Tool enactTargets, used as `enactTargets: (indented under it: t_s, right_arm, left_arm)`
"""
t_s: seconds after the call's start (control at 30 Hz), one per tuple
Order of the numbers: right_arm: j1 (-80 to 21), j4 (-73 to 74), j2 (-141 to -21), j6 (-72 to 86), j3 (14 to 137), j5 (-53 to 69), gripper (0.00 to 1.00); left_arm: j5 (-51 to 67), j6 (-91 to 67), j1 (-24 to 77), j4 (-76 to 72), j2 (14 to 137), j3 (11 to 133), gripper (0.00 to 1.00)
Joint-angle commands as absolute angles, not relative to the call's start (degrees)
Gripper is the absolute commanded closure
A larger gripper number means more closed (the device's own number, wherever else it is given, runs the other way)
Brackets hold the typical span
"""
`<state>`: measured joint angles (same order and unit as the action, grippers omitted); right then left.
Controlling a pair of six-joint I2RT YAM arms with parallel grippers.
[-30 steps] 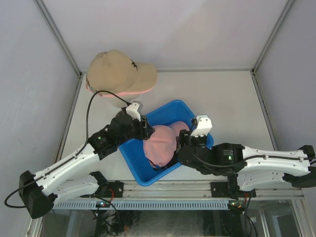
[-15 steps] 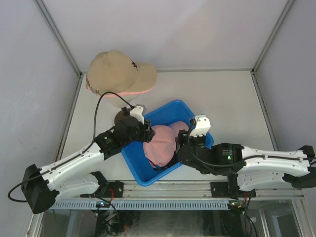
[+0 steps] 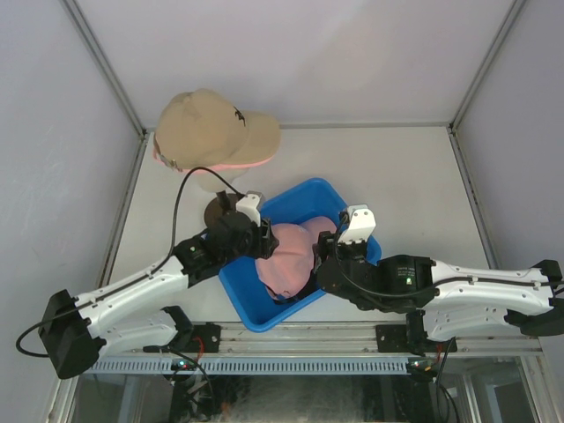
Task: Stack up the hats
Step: Pick up the hat from the bin.
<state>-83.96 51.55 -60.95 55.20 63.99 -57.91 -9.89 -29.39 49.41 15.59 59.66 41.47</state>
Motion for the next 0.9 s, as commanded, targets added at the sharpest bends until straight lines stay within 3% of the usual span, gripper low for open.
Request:
enactTargets:
  t_s: [0.0,0.17,0.5,0.67,0.73,0.87]
  right_arm:
    - [-83.6,50.3,-59.9,54.3,63.7,-58.0,0.43]
    - [-83.6,50.5,-59.9,54.6,63.7,-58.1,0.43]
    - [-83.8,51.4,-59.8,55.5,63.7,-58.4,0.43]
    - [-83.9,51.7,-59.6,56.1,63.7,-58.9,0.45]
    - [-83.8,51.9,-59.6,56.2,63.7,-59.0,0.56]
    - [-83.4,52.0,-59.7,56.4,63.7,-58.8,0.95]
  left_arm:
    - [-10.0,-30.2,49.9,14.3,60.0,40.2,0.48]
    - [-9.3,-30.2,49.9,13.6,60.3,39.9,0.52]
    - [-6.9,-29.8,50.0,13.5,59.3,40.3,0.87]
    - [-6.9,-29.7,50.3,13.6,57.7,40.3,0.98]
    - [-7.2,-29.7,50.4,13.9,56.4,40.7,0.99]
    - [-8.4,-29.5,51.1,16.1,54.0,42.7,0.99]
